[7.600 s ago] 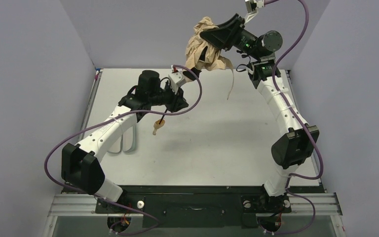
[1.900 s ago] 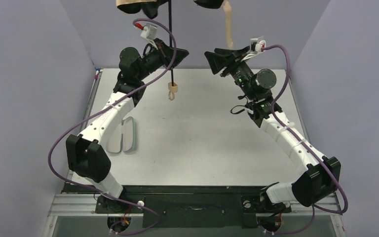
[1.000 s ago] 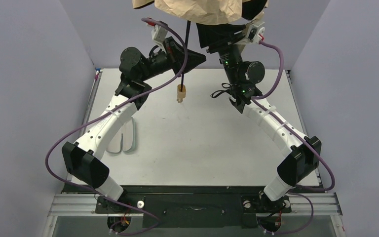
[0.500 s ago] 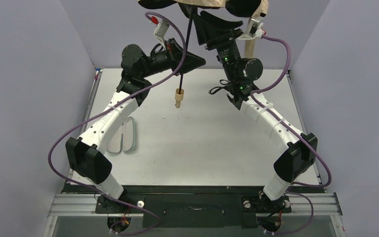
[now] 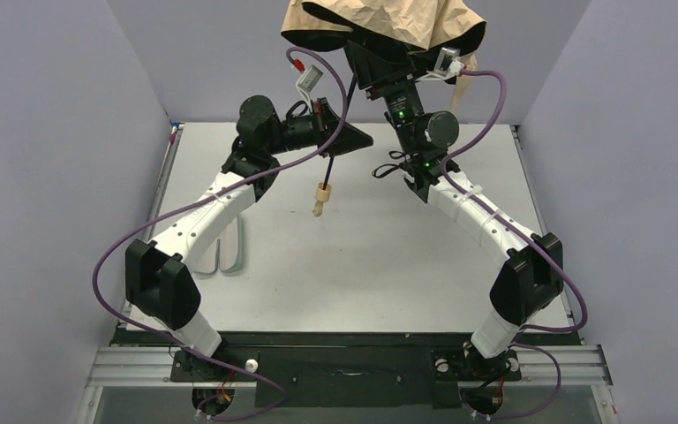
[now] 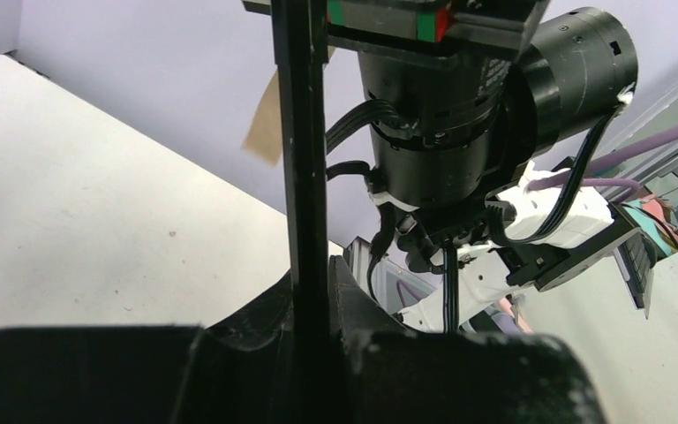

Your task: Open the umbrella

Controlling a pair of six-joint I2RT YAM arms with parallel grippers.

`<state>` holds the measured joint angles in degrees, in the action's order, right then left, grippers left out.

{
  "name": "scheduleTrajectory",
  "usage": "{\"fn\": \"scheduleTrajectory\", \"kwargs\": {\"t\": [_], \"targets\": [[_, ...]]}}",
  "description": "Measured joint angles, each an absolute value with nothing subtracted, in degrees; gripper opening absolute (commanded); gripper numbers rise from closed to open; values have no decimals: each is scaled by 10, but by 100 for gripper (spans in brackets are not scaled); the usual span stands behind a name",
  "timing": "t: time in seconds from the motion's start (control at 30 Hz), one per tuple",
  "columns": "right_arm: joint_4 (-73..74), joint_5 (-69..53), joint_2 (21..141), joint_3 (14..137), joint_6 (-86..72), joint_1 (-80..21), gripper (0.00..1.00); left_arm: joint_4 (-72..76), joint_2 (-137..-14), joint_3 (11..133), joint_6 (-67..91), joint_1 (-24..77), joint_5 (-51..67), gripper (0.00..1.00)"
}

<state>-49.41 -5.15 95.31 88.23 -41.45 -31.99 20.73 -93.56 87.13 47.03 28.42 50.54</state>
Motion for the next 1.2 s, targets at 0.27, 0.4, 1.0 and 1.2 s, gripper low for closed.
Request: {"fn": "scheduleTrajectory", "kwargs": {"t": [0.27, 0.4, 1.0, 1.2], "targets": [[-504, 8, 953, 866, -417, -321, 15, 217, -930, 853, 479, 289, 504, 0], [-501, 26, 953, 865, -417, -327, 14, 230, -930, 844, 483, 290, 500, 0], [-492, 36, 1019, 968, -395, -343, 10, 260, -917, 830, 488, 288, 437, 0], [-494, 31, 1020, 971, -385, -343, 12, 264, -917, 830, 488, 287, 436, 0]]}}
